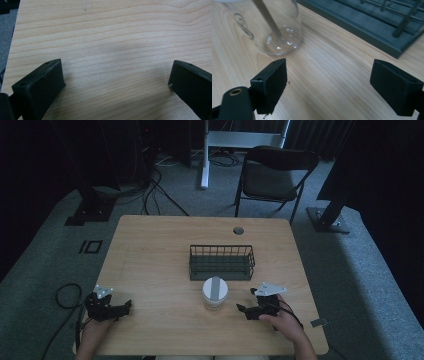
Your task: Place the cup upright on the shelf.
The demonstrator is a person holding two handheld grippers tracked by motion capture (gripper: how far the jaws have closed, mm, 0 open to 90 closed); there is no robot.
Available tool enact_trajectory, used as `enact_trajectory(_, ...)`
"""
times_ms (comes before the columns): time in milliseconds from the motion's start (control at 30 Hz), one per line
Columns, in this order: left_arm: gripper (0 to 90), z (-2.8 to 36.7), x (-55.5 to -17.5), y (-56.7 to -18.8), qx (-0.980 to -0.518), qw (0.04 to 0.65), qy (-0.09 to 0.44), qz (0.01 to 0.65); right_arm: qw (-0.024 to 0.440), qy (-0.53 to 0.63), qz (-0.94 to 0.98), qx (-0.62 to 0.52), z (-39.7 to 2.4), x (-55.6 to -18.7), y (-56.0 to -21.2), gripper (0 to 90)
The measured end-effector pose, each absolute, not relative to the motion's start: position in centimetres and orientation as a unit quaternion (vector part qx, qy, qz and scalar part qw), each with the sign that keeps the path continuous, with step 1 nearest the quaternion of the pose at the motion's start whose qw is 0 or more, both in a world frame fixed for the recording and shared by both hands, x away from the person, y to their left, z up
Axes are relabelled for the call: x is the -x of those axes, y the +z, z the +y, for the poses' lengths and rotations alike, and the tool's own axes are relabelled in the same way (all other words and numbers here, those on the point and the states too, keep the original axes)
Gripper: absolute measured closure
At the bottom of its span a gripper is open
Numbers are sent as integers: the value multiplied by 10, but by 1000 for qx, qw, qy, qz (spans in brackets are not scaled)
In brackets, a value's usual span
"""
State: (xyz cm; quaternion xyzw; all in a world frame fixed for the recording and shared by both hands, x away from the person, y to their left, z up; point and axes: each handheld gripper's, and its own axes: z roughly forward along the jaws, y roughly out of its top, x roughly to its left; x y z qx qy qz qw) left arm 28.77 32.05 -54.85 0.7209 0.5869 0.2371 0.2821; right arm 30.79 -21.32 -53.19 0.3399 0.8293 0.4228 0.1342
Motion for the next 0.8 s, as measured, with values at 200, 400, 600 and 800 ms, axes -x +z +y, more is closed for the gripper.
enact_trajectory(200,1,320,-288,-549,-721,282,237,587,129,426,836,-322,-202,-304,-531,140)
enact_trajectory(400,1,320,-288,-549,-721,282,237,587,127,431,838,-311,-195,-301,-531,139)
enact_trajectory(600,1,320,-288,-549,-721,282,237,587,113,445,837,-297,-187,-300,-530,140)
enact_trajectory(800,1,320,-288,-549,-720,283,237,587,104,455,838,-284,-176,-300,-530,140)
